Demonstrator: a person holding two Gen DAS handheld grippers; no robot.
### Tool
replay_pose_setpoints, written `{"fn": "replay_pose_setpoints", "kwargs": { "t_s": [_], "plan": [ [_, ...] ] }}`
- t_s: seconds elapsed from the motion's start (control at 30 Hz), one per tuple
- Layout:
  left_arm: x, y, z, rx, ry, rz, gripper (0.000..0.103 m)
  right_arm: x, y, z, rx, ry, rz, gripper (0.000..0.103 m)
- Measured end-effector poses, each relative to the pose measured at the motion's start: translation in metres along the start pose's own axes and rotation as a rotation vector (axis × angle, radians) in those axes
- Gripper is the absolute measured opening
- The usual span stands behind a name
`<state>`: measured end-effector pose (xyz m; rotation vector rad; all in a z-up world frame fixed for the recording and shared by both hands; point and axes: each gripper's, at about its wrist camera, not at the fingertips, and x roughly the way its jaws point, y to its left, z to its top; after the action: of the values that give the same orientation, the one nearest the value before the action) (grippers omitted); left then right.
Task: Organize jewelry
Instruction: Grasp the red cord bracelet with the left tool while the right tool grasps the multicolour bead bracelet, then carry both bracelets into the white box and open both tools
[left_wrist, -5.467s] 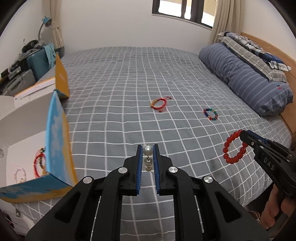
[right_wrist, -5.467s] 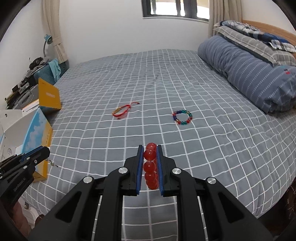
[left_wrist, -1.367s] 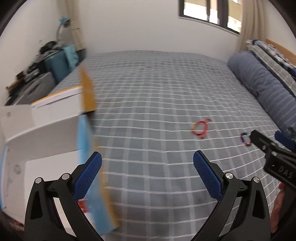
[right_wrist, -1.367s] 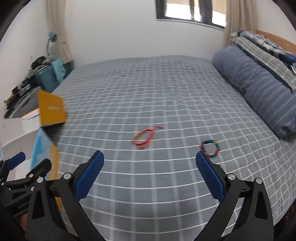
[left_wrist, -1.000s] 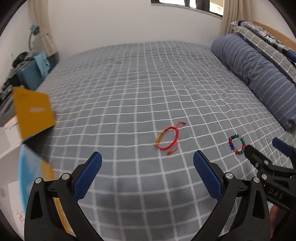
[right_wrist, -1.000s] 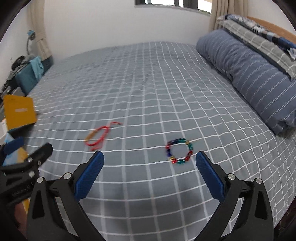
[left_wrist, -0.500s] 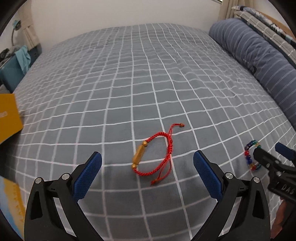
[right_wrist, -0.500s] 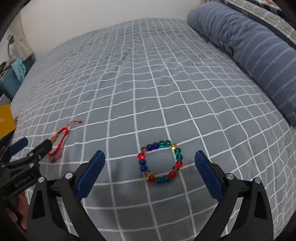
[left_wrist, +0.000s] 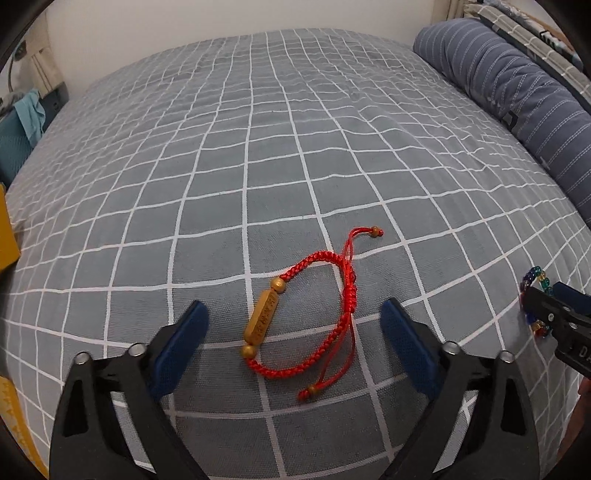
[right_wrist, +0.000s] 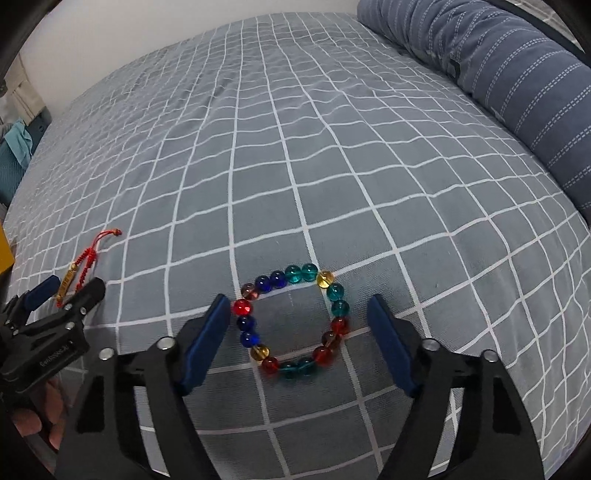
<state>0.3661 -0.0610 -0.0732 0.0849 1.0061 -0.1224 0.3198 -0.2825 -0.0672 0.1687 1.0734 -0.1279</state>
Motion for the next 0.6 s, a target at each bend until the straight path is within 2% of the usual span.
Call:
{"fn": "replay_pose_setpoints", "kwargs": {
  "t_s": [0.07, 0.13, 0.17, 0.23, 0.27, 0.3, 0.33, 0.6],
  "plan": [
    [-0.001, -0.001, 0.0, 0.007, 0.003, -0.007, 0.072, 0.0, 0.001, 0.0, -0.002, 0.003, 0.0, 0.062],
    [-0.004, -0.002, -0.001, 0.016, 0.008, -0.008, 0.052, 0.001, 0.002, 0.0, -0.006, 0.007, -0.004, 0.054],
    [-0.005, -0.002, -0.001, 0.015, 0.011, -0.007, 0.048, 0.001, 0.003, 0.0, -0.008, 0.007, -0.006, 0.051],
    [-0.006, -0.001, -0.001, 0.006, 0.015, -0.013, 0.033, 0.001, 0.003, -0.001, -0.01, 0.008, -0.008, 0.044],
    [-0.006, 0.0, -0.001, 0.004, 0.017, -0.013, 0.028, 0.001, 0.003, -0.001, -0.01, 0.007, -0.007, 0.039],
    [-0.007, 0.001, -0.001, 0.0, 0.018, -0.014, 0.015, 0.001, 0.003, -0.001, -0.011, 0.006, -0.008, 0.027],
    [-0.006, 0.001, -0.001, -0.006, 0.021, -0.016, 0.008, 0.001, 0.003, -0.001, -0.01, 0.006, -0.004, 0.019],
    [-0.021, -0.001, -0.001, -0.004, -0.007, -0.014, 0.007, -0.007, 0.006, 0.0, -0.003, -0.024, 0.014, 0.018]
  ]
}}
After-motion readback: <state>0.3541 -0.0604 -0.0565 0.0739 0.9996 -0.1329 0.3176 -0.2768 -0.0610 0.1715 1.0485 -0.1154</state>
